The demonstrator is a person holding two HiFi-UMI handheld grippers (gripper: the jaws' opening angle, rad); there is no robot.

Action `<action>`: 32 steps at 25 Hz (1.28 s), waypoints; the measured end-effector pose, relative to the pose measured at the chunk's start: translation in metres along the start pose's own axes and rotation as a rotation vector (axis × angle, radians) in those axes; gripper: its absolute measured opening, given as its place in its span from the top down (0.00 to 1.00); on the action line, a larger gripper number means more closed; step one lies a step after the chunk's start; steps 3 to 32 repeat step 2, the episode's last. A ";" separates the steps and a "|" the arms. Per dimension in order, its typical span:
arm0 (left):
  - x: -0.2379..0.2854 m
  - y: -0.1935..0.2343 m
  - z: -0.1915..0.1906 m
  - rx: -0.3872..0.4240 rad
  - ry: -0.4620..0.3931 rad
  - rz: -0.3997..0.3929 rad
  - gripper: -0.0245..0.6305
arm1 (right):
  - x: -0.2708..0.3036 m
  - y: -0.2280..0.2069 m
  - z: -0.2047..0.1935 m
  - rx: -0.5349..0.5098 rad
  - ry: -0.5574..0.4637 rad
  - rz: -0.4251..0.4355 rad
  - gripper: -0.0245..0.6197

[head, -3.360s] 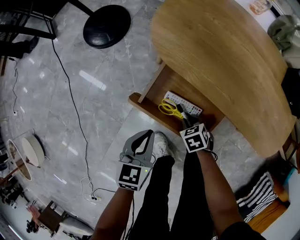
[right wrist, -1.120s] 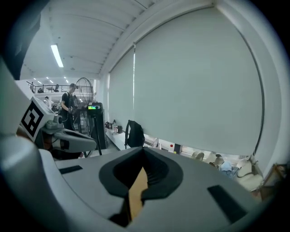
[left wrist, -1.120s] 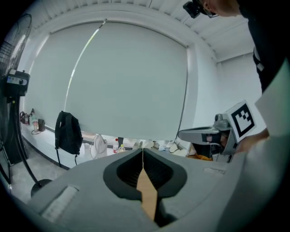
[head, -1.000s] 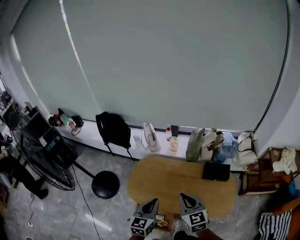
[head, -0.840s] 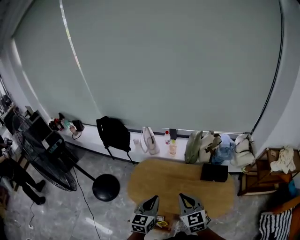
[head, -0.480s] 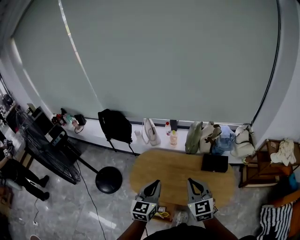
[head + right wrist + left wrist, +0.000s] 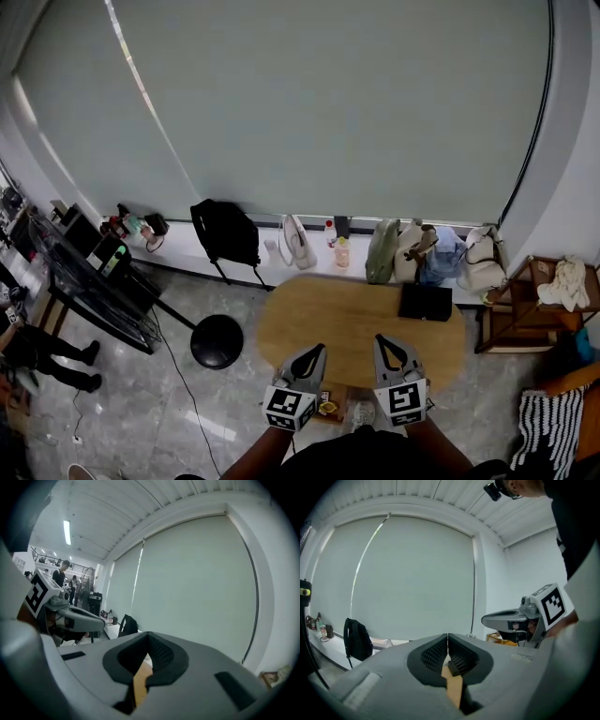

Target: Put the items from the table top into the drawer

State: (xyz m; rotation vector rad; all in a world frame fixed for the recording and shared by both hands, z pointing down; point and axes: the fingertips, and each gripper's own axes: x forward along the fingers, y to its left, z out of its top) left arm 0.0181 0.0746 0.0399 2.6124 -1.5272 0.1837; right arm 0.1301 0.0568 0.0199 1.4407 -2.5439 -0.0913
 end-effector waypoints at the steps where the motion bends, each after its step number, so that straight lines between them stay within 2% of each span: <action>1: -0.002 0.001 0.002 0.007 0.006 0.000 0.93 | 0.000 0.000 0.001 -0.003 -0.004 -0.004 0.97; 32: -0.004 0.002 0.004 0.013 0.012 0.000 0.93 | 0.000 0.001 0.003 -0.006 -0.009 -0.007 0.97</action>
